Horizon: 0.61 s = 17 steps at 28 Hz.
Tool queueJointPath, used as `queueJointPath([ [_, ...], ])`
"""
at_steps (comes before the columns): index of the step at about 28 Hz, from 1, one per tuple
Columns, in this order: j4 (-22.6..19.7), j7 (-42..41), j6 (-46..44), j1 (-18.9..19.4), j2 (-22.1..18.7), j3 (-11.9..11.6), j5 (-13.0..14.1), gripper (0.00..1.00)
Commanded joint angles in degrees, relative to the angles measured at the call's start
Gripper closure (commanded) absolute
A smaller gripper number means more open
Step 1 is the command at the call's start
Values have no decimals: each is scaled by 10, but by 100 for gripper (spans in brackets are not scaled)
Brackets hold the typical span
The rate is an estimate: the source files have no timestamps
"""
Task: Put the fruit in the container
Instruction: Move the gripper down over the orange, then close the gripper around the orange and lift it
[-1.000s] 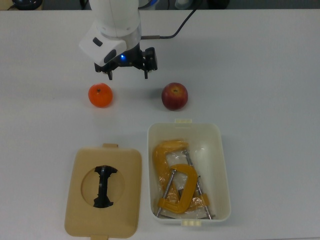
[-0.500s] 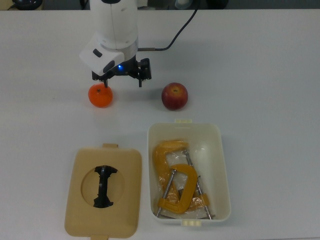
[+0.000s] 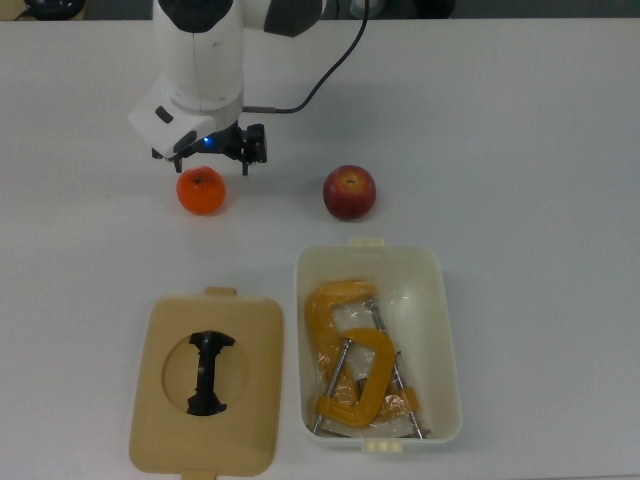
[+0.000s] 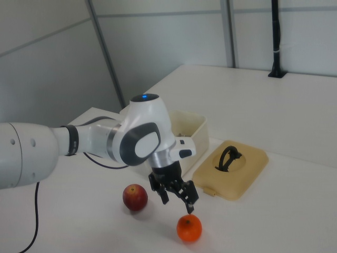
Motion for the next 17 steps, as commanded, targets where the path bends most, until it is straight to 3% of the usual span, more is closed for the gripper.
queueJointPath([
  [1, -53, 9, 57, -8, -9, -2, -26, 0],
  [6, -79, 9, 84, -9, -9, -4, -34, 0],
  [14, -111, 51, 130, -8, -6, -6, -69, 0],
  [17, -112, 52, 148, -9, 12, -7, -71, 0],
])
